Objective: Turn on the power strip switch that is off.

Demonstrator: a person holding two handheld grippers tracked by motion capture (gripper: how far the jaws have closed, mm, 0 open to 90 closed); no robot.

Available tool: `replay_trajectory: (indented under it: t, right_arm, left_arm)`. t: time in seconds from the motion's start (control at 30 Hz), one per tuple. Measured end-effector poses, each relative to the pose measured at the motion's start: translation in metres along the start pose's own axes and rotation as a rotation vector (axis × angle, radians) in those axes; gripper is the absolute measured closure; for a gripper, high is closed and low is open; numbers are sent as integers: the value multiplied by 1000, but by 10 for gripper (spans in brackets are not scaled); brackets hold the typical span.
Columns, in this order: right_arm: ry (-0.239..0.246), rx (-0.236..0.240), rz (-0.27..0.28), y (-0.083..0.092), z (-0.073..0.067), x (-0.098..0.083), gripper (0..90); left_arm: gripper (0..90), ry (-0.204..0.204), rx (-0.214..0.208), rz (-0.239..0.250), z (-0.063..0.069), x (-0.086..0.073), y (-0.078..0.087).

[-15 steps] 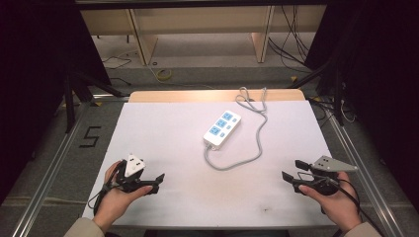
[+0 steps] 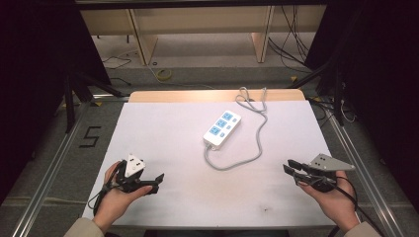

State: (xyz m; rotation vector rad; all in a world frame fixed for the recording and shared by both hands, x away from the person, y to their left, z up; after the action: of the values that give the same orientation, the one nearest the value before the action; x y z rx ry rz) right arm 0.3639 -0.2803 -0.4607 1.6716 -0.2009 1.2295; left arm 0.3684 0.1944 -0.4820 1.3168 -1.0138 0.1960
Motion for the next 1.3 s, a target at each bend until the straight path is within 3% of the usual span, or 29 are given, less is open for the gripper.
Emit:
replay_trajectory:
  t: [0.27,1.3]
  right_arm:
    - [11,-26,4,-5,1,10,900]
    - [46,-10,-37,-28,-4,40,900]
  left_arm:
    - [135,3,2,4,-1,0,0]
    - [142,-4,-5,-9,1,0,-2]
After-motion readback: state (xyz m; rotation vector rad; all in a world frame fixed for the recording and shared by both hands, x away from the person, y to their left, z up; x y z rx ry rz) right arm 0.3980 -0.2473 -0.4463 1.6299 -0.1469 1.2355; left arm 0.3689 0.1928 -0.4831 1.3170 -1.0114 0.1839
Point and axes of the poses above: each handheld gripper's, and its own axes: y roughly backward along the jaws, x roughly out of its top, z roughly to its right, the point moved 5 cm from there along -y, roughly forward along the jaws, and after that the axes turned 8 degrees about -z, right-handed, at the moved point
